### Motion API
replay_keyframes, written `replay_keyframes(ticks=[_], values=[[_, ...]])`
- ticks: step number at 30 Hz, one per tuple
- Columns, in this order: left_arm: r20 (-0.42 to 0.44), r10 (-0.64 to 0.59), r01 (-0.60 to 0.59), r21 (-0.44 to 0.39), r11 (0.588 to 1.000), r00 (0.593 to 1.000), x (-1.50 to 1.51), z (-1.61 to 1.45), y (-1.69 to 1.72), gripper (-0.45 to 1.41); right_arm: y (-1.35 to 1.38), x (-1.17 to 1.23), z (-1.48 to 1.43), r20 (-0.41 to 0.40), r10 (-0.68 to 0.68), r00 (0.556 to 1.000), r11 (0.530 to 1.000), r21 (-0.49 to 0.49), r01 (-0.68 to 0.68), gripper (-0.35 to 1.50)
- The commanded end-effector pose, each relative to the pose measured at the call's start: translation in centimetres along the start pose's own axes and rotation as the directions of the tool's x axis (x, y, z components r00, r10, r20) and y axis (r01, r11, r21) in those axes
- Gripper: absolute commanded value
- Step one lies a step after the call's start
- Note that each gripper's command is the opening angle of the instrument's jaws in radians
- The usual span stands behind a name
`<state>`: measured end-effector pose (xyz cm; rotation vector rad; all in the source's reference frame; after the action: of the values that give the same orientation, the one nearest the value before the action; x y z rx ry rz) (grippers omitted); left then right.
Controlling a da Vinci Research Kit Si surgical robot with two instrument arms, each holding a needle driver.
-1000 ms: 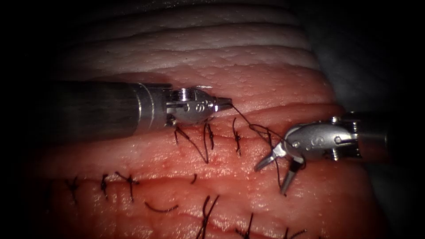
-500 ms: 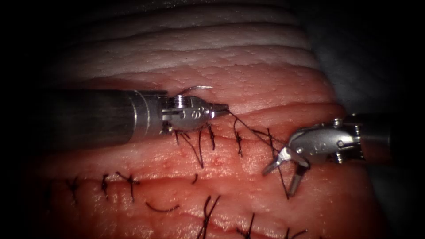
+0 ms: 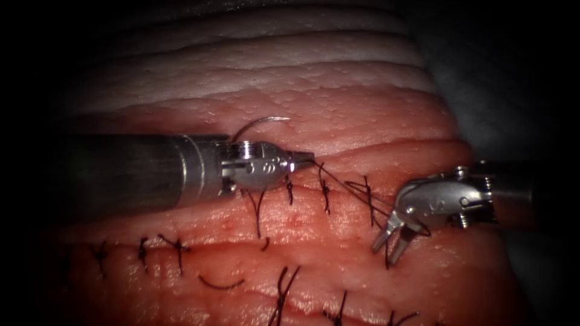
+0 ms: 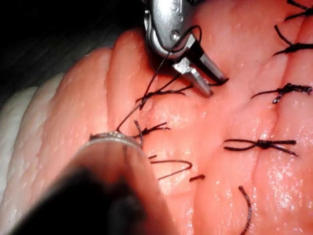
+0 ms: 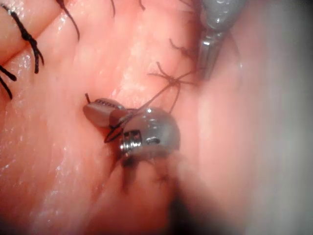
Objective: Wound Closure
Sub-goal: Pick up tail end of suture with right hand, then pull upward with right jaws and downward with left needle holder
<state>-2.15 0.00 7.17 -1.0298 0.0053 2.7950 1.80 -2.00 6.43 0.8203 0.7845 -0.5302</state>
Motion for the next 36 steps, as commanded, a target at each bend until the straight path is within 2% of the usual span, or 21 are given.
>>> replay_keyframes(ticks=[1, 6, 8, 9, 10, 14, 18, 24, 28, 34, 36], values=[[0.000, 0.003, -0.003, 0.002, 1.000, 1.000, 0.02, 0.06, 0.01, -0.45, 0.12, 0.04, 0.07, -0.023, -0.003, 1.000, 1.000, -0.005, 0.003, -0.35], [0.002, 0.012, -0.012, -0.001, 1.000, 1.000, 0.06, -0.01, 0.18, -0.45, 0.25, 0.12, 0.05, -0.123, 0.009, 0.992, 1.000, -0.018, -0.012, -0.35], [0.001, 0.016, -0.016, -0.001, 1.000, 1.000, 0.07, -0.04, 0.25, -0.45, 0.30, 0.14, -0.01, -0.178, 0.078, 0.981, 0.996, -0.020, -0.083, -0.35], [-0.001, 0.023, -0.023, -0.001, 1.000, 1.000, 0.07, -0.09, 0.33, -0.45, 0.36, 0.16, -0.10, -0.252, 0.122, 0.960, 0.992, -0.012, -0.129, -0.35], [-0.001, 0.023, -0.023, -0.001, 1.000, 1.000, 0.07, -0.09, 0.33, -0.45, 0.36, 0.16, -0.10, -0.252, 0.122, 0.960, 0.992, -0.012, -0.129, -0.35], [0.000, 0.036, -0.036, -0.006, 0.999, 0.999, 0.04, -0.18, 0.48, -0.45, 0.42, 0.18, -0.28, -0.348, 0.161, 0.923, 0.982, -0.034, -0.184, -0.35], [0.005, 0.050, -0.050, -0.013, 0.999, 0.999, 0.02, -0.25, 0.64, -0.45, 0.47, 0.18, -0.44, -0.458, 0.212, 0.863, 0.961, -0.062, -0.269, -0.35], [0.020, 0.067, -0.066, -0.029, 0.997, 0.998, 0.04, -0.32, 0.94, -0.45, 0.50, 0.16, -0.52, -0.499, 0.233, 0.834, 0.946, -0.083, -0.314, -0.35], [0.033, 0.084, -0.083, -0.047, 0.995, 0.996, 0.08, -0.42, 1.17, -0.45, 0.51, 0.10, -0.56, -0.543, 0.298, 0.785, 0.918, -0.063, -0.392, -0.35], [0.044, 0.102, -0.098, -0.076, 0.992, 0.994, 0.18, -0.70, 1.51, -0.45, 0.53, -0.08, -0.66, -0.575, 0.340, 0.744, 0.885, -0.072, -0.460, -0.35], [0.045, 0.129, -0.124, -0.095, 0.988, 0.991, 0.24, -0.90, 1.63, -0.45, 0.55, -0.19, -0.74, -0.601, 0.366, 0.711, 0.865, -0.063, -0.498, -0.35]])
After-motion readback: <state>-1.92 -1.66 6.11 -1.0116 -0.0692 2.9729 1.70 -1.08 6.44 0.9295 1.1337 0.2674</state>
